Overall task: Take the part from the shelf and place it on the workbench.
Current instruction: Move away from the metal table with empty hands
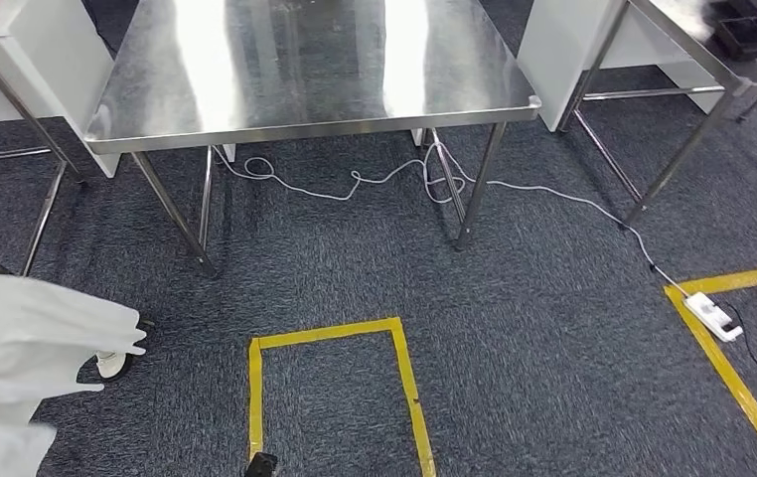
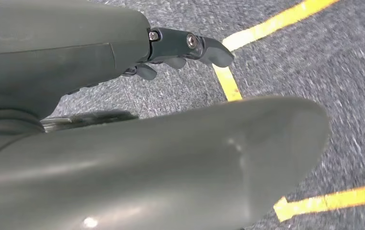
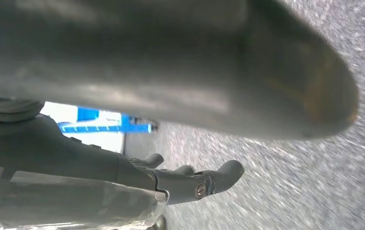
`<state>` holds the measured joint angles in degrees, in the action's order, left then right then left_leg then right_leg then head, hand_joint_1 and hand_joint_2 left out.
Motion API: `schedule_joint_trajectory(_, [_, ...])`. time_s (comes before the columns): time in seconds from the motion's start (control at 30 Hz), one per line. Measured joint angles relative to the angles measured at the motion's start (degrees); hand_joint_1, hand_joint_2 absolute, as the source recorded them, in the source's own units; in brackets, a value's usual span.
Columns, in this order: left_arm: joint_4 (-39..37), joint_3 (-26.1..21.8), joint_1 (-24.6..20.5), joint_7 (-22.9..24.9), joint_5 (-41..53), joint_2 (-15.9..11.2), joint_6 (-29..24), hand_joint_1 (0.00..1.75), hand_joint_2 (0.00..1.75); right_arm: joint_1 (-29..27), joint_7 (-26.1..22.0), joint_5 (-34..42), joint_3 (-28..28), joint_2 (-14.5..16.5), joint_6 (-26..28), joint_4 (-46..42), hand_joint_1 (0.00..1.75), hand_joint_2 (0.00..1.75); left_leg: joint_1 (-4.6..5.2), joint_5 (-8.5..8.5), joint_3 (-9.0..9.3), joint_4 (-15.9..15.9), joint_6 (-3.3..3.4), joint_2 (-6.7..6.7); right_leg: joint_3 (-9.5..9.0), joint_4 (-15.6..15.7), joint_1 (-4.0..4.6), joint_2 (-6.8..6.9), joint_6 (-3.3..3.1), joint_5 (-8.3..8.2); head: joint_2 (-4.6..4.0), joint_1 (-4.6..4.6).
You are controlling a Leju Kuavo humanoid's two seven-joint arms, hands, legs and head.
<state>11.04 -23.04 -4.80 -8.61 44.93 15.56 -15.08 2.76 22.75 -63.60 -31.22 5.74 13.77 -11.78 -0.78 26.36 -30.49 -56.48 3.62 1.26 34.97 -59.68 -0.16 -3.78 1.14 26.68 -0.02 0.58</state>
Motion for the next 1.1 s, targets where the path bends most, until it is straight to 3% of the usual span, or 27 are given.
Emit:
schedule_joint_trajectory(0.03, [0.0, 0.1, 0.0, 0.0, 0.0, 0.0, 0.1, 0.0, 0.0, 0.1, 0.0, 0.0, -0.1, -0.1, 0.0, 0.0, 0.0, 0.0, 0.1, -0.15, -0.03, 0.2, 0.09, -0.86, 1.78, -3.6, -0.14, 1.7, -0.06, 1.69, 0.0, -0.1])
schedule_joint_trajectory(0.07, [0.0, 0.1, 0.0, 0.0, 0.0, 0.1, 0.1, 0.0, 0.0, 0.1, 0.0, 0.1, -0.3, -0.1, 0.0, 0.0, 0.0, 0.0, 0.17, -0.19, -0.18, 0.2, 0.17, -1.75, 3.77, -7.5, -0.31, 2.5, -0.04, 3.39, 0.0, -0.2])
schedule_joint_trajectory(0.13, [0.0, 0.3, 0.0, 0.0, 0.1, 0.1, 0.2, 0.0, 0.0, 0.1, 0.0, 0.2, -0.7, -0.1, -0.2, 0.0, 0.0, 0.0, 0.26, -0.19, -0.4, 0.2, 0.15, -3.54, 6.16, -12.8, -0.8, 3.06, 0.62, 5.15, 0.0, -0.2])
schedule_joint_trajectory(0.17, [0.0, 0.4, -0.1, 0.1, 0.1, 0.1, 0.1, 0.0, 0.0, 0.0, -0.1, 0.2, -0.8, -0.2, -0.3, 0.0, 0.0, 0.0, 0.25, -0.18, -0.44, 0.2, 0.09, -4.32, 5.56, -12.2, -1.06, 3.32, 1.23, 4.7, 0.0, -0.23])
schedule_joint_trajectory(0.2, [0.0, 0.5, -0.1, 0.2, 0.1, 0.1, 0.1, 0.0, 0.0, -0.1, -0.1, 0.1, -1.0, -0.2, -0.4, 0.0, 0.0, 0.0, 0.23, -0.15, -0.41, 0.2, -0.03, -5.06, 3.7, -9.1, -1.33, 3.8, 1.93, 3.55, 0.0, -0.22])
schedule_joint_trajectory(0.27, [0.2, 0.6, -0.3, 0.5, 0.1, 0.4, -0.3, 0.0, 0.0, 0.0, -0.3, 0.0, -1.0, -0.3, -0.6, 0.0, 0.0, 0.0, 0.34, -0.02, -0.25, 0.1, -0.53, -6.35, -1.34, -0.4, -1.67, 6.21, 2.81, 0.84, 0.01, -0.22])
schedule_joint_trajectory(0.33, [0.4, 0.6, -0.6, 0.7, 0.2, 0.7, -0.8, 0.0, 0.0, 0.2, -0.5, -0.1, -1.2, -0.2, -0.6, 0.0, 0.0, 0.0, 0.66, 0.29, 0.01, -0.1, -1.36, -7.49, -3.8, 4.1, -1.33, 8.07, 2.4, -0.49, 0.01, -0.12])
schedule_joint_trajectory(0.4, [0.6, 0.8, -0.8, 0.7, 0.3, 0.9, -1.2, 0.0, 0.0, 0.3, -0.6, -0.1, -1.3, -0.2, -0.7, 0.0, 0.0, 0.0, 0.75, 0.6, 0.38, -0.1, -2.12, -8.67, -3.55, 4.4, -0.87, 7.42, 1.5, -0.71, 0.0, -0.03])
schedule_joint_trajectory(0.43, [0.7, 0.9, -0.8, 0.7, 0.4, 1.0, -1.3, 0.0, 0.0, 0.2, -0.7, -0.1, -1.4, -0.3, -0.7, 0.0, 0.0, 0.0, 0.58, 0.81, 0.48, -0.2, -2.55, -8.79, -3.59, 4.5, -1.22, 6.7, 1.01, -0.81, 0.0, -0.02])
schedule_joint_trajectory(0.5, [0.9, 1.1, -1.0, 0.6, 0.5, 1.1, -1.5, 0.0, 0.0, 0.2, -0.7, -0.2, -1.4, -0.3, -0.7, 0.0, 0.0, 0.0, 0.19, 2.88, -0.23, -2.4, -3.31, -6.47, -3.71, 4.7, -1.84, 5.34, 0.14, -1.13, 0.0, 0.11])
schedule_joint_trajectory(0.57, [1.0, 1.2, -1.1, 0.6, 0.5, 1.1, -1.5, 0.0, 0.0, 0.2, -0.7, -0.2, -1.4, -0.2, -0.7, 0.0, 0.0, 0.0, 0.01, 7.56, -3.1, -9.5, -3.53, -2.76, -3.66, 4.7, -1.98, 4.07, -0.58, -1.4, 0.0, 0.31])
schedule_joint_trajectory(0.63, [1.0, 1.2, -0.9, 0.6, 0.5, 1.2, -1.6, 0.0, 0.0, 0.2, -0.8, -0.2, -1.5, -0.1, -0.8, 0.0, 0.0, 0.0, 0.0, 10.97, -6.28, -17.1, -3.33, -1.37, -3.45, 4.6, -1.76, 2.55, -0.95, -1.54, 0.0, 0.31])
schedule_joint_trajectory(0.67, [1.0, 1.2, -0.9, 0.6, 0.5, 1.2, -1.7, 0.0, 0.0, 0.1, -0.8, -0.3, -1.5, -0.1, -0.9, 0.0, 0.0, 0.0, -0.03, 10.84, -6.72, -18.3, -3.23, -1.19, -3.44, 4.6, -1.69, 1.66, -0.98, -1.58, 0.0, 0.32])
schedule_joint_trajectory(0.7, [1.0, 1.2, -0.9, 0.6, 0.5, 1.2, -1.7, 0.0, 0.0, 0.1, -0.9, -0.4, -1.5, -0.1, -1.0, 0.0, 0.0, 0.0, -0.13, 9.37, -5.97, -16.9, -3.11, -1.02, -3.51, 4.5, -1.69, 0.7, -0.95, -1.59, 0.0, 0.32])
schedule_joint_trajectory(0.73, [1.0, 1.2, -0.9, 0.6, 0.5, 1.2, -1.7, 0.0, 0.0, 0.1, -0.9, -0.5, -1.5, -0.1, -1.1, 0.0, 0.0, 0.0, -0.28, 7.09, -4.32, -13.5, -2.97, -0.48, -3.63, 4.4, -1.7, -0.25, -0.92, -1.59, 0.0, 0.33])
schedule_joint_trajectory(0.8, [1.0, 1.2, -1.0, 0.6, 0.5, 1.2, -1.7, 0.0, 0.0, 0.2, -0.9, -0.7, -1.5, -0.1, -1.4, 0.0, 0.0, 0.0, -0.66, 3.09, -0.8, -5.7, -2.68, 2.2, -3.62, 4.0, -1.44, -1.93, -0.76, -1.56, 0.0, 0.28])
schedule_joint_trajectory(0.87, [1.0, 1.2, -1.0, 0.6, 0.5, 1.2, -1.7, 0.0, 0.0, 0.3, -0.9, -0.7, -1.5, 0.0, -1.5, 0.0, 0.0, 0.0, -0.68, 2.16, 0.41, -2.4, -2.45, 3.79, -2.9, 3.7, -1.23, -3.19, -0.2, -1.72, 0.0, 0.26])
schedule_joint_trajectory(0.93, [1.0, 1.2, -1.1, 0.6, 0.5, 1.2, -1.8, 0.0, 0.0, 0.2, -0.9, -0.7, -1.5, 0.0, -1.6, 0.0, 0.0, 0.0, -0.41, 2.16, 0.36, -2.0, -1.92, 2.79, -1.91, 3.8, -1.18, -4.28, 0.78, -2.13, 0.01, 0.29])
schedule_joint_trajectory(1.0, [1.0, 1.3, -1.2, 0.6, 0.5, 1.3, -1.9, 0.0, 0.0, -0.1, -0.9, -0.8, -1.5, -0.1, -1.6, 0.0, 0.0, 0.0, -0.38, 1.55, 0.41, -1.2, -1.02, 1.72, -1.13, 3.3, -0.94, -3.5, 1.3, -1.98, 0.01, 0.18])
schedule_joint_trajectory(1.03, [1.0, 1.3, -1.3, 0.6, 0.5, 1.3, -1.9, 0.0, 0.0, -0.1, -0.8, -0.8, -1.5, -0.2, -1.7, 0.0, 0.0, 0.0, -0.4, 1.28, 0.41, -0.9, -0.65, 1.17, -0.33, 1.9, -0.79, -2.06, 1.18, -1.24, 0.0, 0.01])
schedule_joint_trajectory(1.1, [1.0, 1.4, -1.3, 0.6, 0.6, 1.4, -2.0, 0.0, 0.0, 0.1, -0.7, -0.9, -1.5, -0.2, -1.8, 0.0, 0.0, 0.0, -0.12, 1.04, 0.27, -0.7, -0.28, -0.34, 2.74, -4.5, -0.85, 1.34, 0.61, 1.77, 0.0, -0.25])
